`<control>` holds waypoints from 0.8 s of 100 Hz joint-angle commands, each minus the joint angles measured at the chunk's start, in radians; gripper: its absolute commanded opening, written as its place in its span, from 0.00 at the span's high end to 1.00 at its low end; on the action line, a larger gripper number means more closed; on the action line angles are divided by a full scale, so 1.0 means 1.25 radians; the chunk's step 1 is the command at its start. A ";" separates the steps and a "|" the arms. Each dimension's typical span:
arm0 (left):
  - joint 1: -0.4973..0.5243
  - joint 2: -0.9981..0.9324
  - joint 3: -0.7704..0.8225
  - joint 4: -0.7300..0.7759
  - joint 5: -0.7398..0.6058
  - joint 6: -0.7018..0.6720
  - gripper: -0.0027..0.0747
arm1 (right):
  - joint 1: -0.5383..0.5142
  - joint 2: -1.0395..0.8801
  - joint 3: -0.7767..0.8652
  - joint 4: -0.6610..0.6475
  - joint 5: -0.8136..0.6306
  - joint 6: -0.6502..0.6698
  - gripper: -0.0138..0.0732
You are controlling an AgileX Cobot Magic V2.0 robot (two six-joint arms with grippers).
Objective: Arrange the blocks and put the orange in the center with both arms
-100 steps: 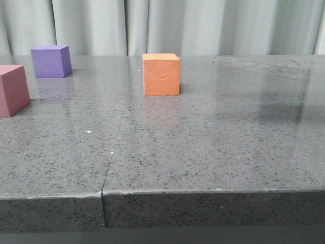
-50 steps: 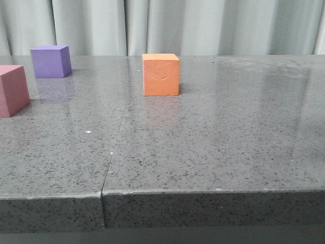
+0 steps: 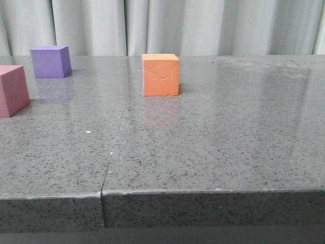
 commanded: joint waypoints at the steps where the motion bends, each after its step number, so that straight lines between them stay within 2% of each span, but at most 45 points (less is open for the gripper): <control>1: 0.000 -0.022 -0.043 -0.025 -0.020 0.000 0.99 | -0.002 -0.039 0.004 -0.015 -0.058 -0.007 0.92; 34: 0.000 0.037 -0.232 -0.025 0.156 0.000 0.99 | -0.002 -0.150 0.065 -0.015 -0.050 -0.007 0.92; 80: 0.000 0.363 -0.533 -0.025 0.358 0.000 0.99 | -0.002 -0.151 0.065 -0.014 -0.046 -0.007 0.92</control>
